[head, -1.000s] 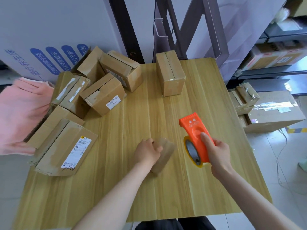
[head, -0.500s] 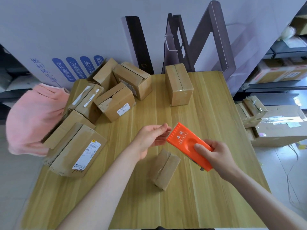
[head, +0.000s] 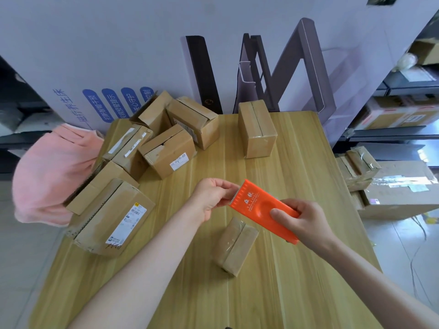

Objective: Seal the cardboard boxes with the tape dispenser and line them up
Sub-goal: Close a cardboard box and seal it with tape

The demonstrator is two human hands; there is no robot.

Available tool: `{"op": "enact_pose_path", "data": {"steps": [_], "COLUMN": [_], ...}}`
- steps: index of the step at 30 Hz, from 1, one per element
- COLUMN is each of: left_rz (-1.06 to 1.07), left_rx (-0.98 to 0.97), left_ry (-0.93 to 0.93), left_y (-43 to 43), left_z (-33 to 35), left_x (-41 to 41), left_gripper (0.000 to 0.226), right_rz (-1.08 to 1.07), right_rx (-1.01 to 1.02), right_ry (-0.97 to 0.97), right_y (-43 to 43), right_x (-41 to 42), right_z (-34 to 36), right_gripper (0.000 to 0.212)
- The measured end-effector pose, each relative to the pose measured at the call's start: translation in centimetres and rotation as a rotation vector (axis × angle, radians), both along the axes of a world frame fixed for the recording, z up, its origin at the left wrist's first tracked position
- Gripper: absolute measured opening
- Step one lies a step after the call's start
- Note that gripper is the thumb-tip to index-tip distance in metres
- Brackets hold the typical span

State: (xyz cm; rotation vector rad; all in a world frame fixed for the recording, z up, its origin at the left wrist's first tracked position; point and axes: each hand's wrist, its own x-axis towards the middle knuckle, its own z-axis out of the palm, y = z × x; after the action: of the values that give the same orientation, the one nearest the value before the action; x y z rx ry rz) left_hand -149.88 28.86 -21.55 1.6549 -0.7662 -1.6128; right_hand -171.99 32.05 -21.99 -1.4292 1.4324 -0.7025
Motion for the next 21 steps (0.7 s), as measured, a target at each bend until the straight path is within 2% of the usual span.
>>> {"op": "enact_pose_path", "data": {"steps": [7, 10, 15, 21], "left_rz": [-0.005, -0.040, 0.110, -0.021], "left_rx": [0.008, 0.032, 0.071, 0.120], "left_ry": [-0.167, -0.177, -0.269, -0.321], "left_y": [-1.0, -1.1, -1.3, -0.1], "left_z": [-1.2, -2.2, -4.2, -8.2], "left_x": [0.1, -0.5, 2.6, 1.8], "left_gripper": [0.022, 0.020, 0.026, 0.009], "right_rz": [0.000, -0.002, -0.053, -0.010], "right_rx": [-0.023, -0.006, 0.060, 0.162], "right_ry": [0.158, 0.204, 0.288, 0.492], "right_y": [0.2, 0.5, 1.6, 2.3], "right_x": [-0.4, -1.4, -5.4, -7.6], "right_z": [-0.4, -0.8, -2.2, -4.8], "right_gripper": [0.017, 0.027, 0.014, 0.017]}}
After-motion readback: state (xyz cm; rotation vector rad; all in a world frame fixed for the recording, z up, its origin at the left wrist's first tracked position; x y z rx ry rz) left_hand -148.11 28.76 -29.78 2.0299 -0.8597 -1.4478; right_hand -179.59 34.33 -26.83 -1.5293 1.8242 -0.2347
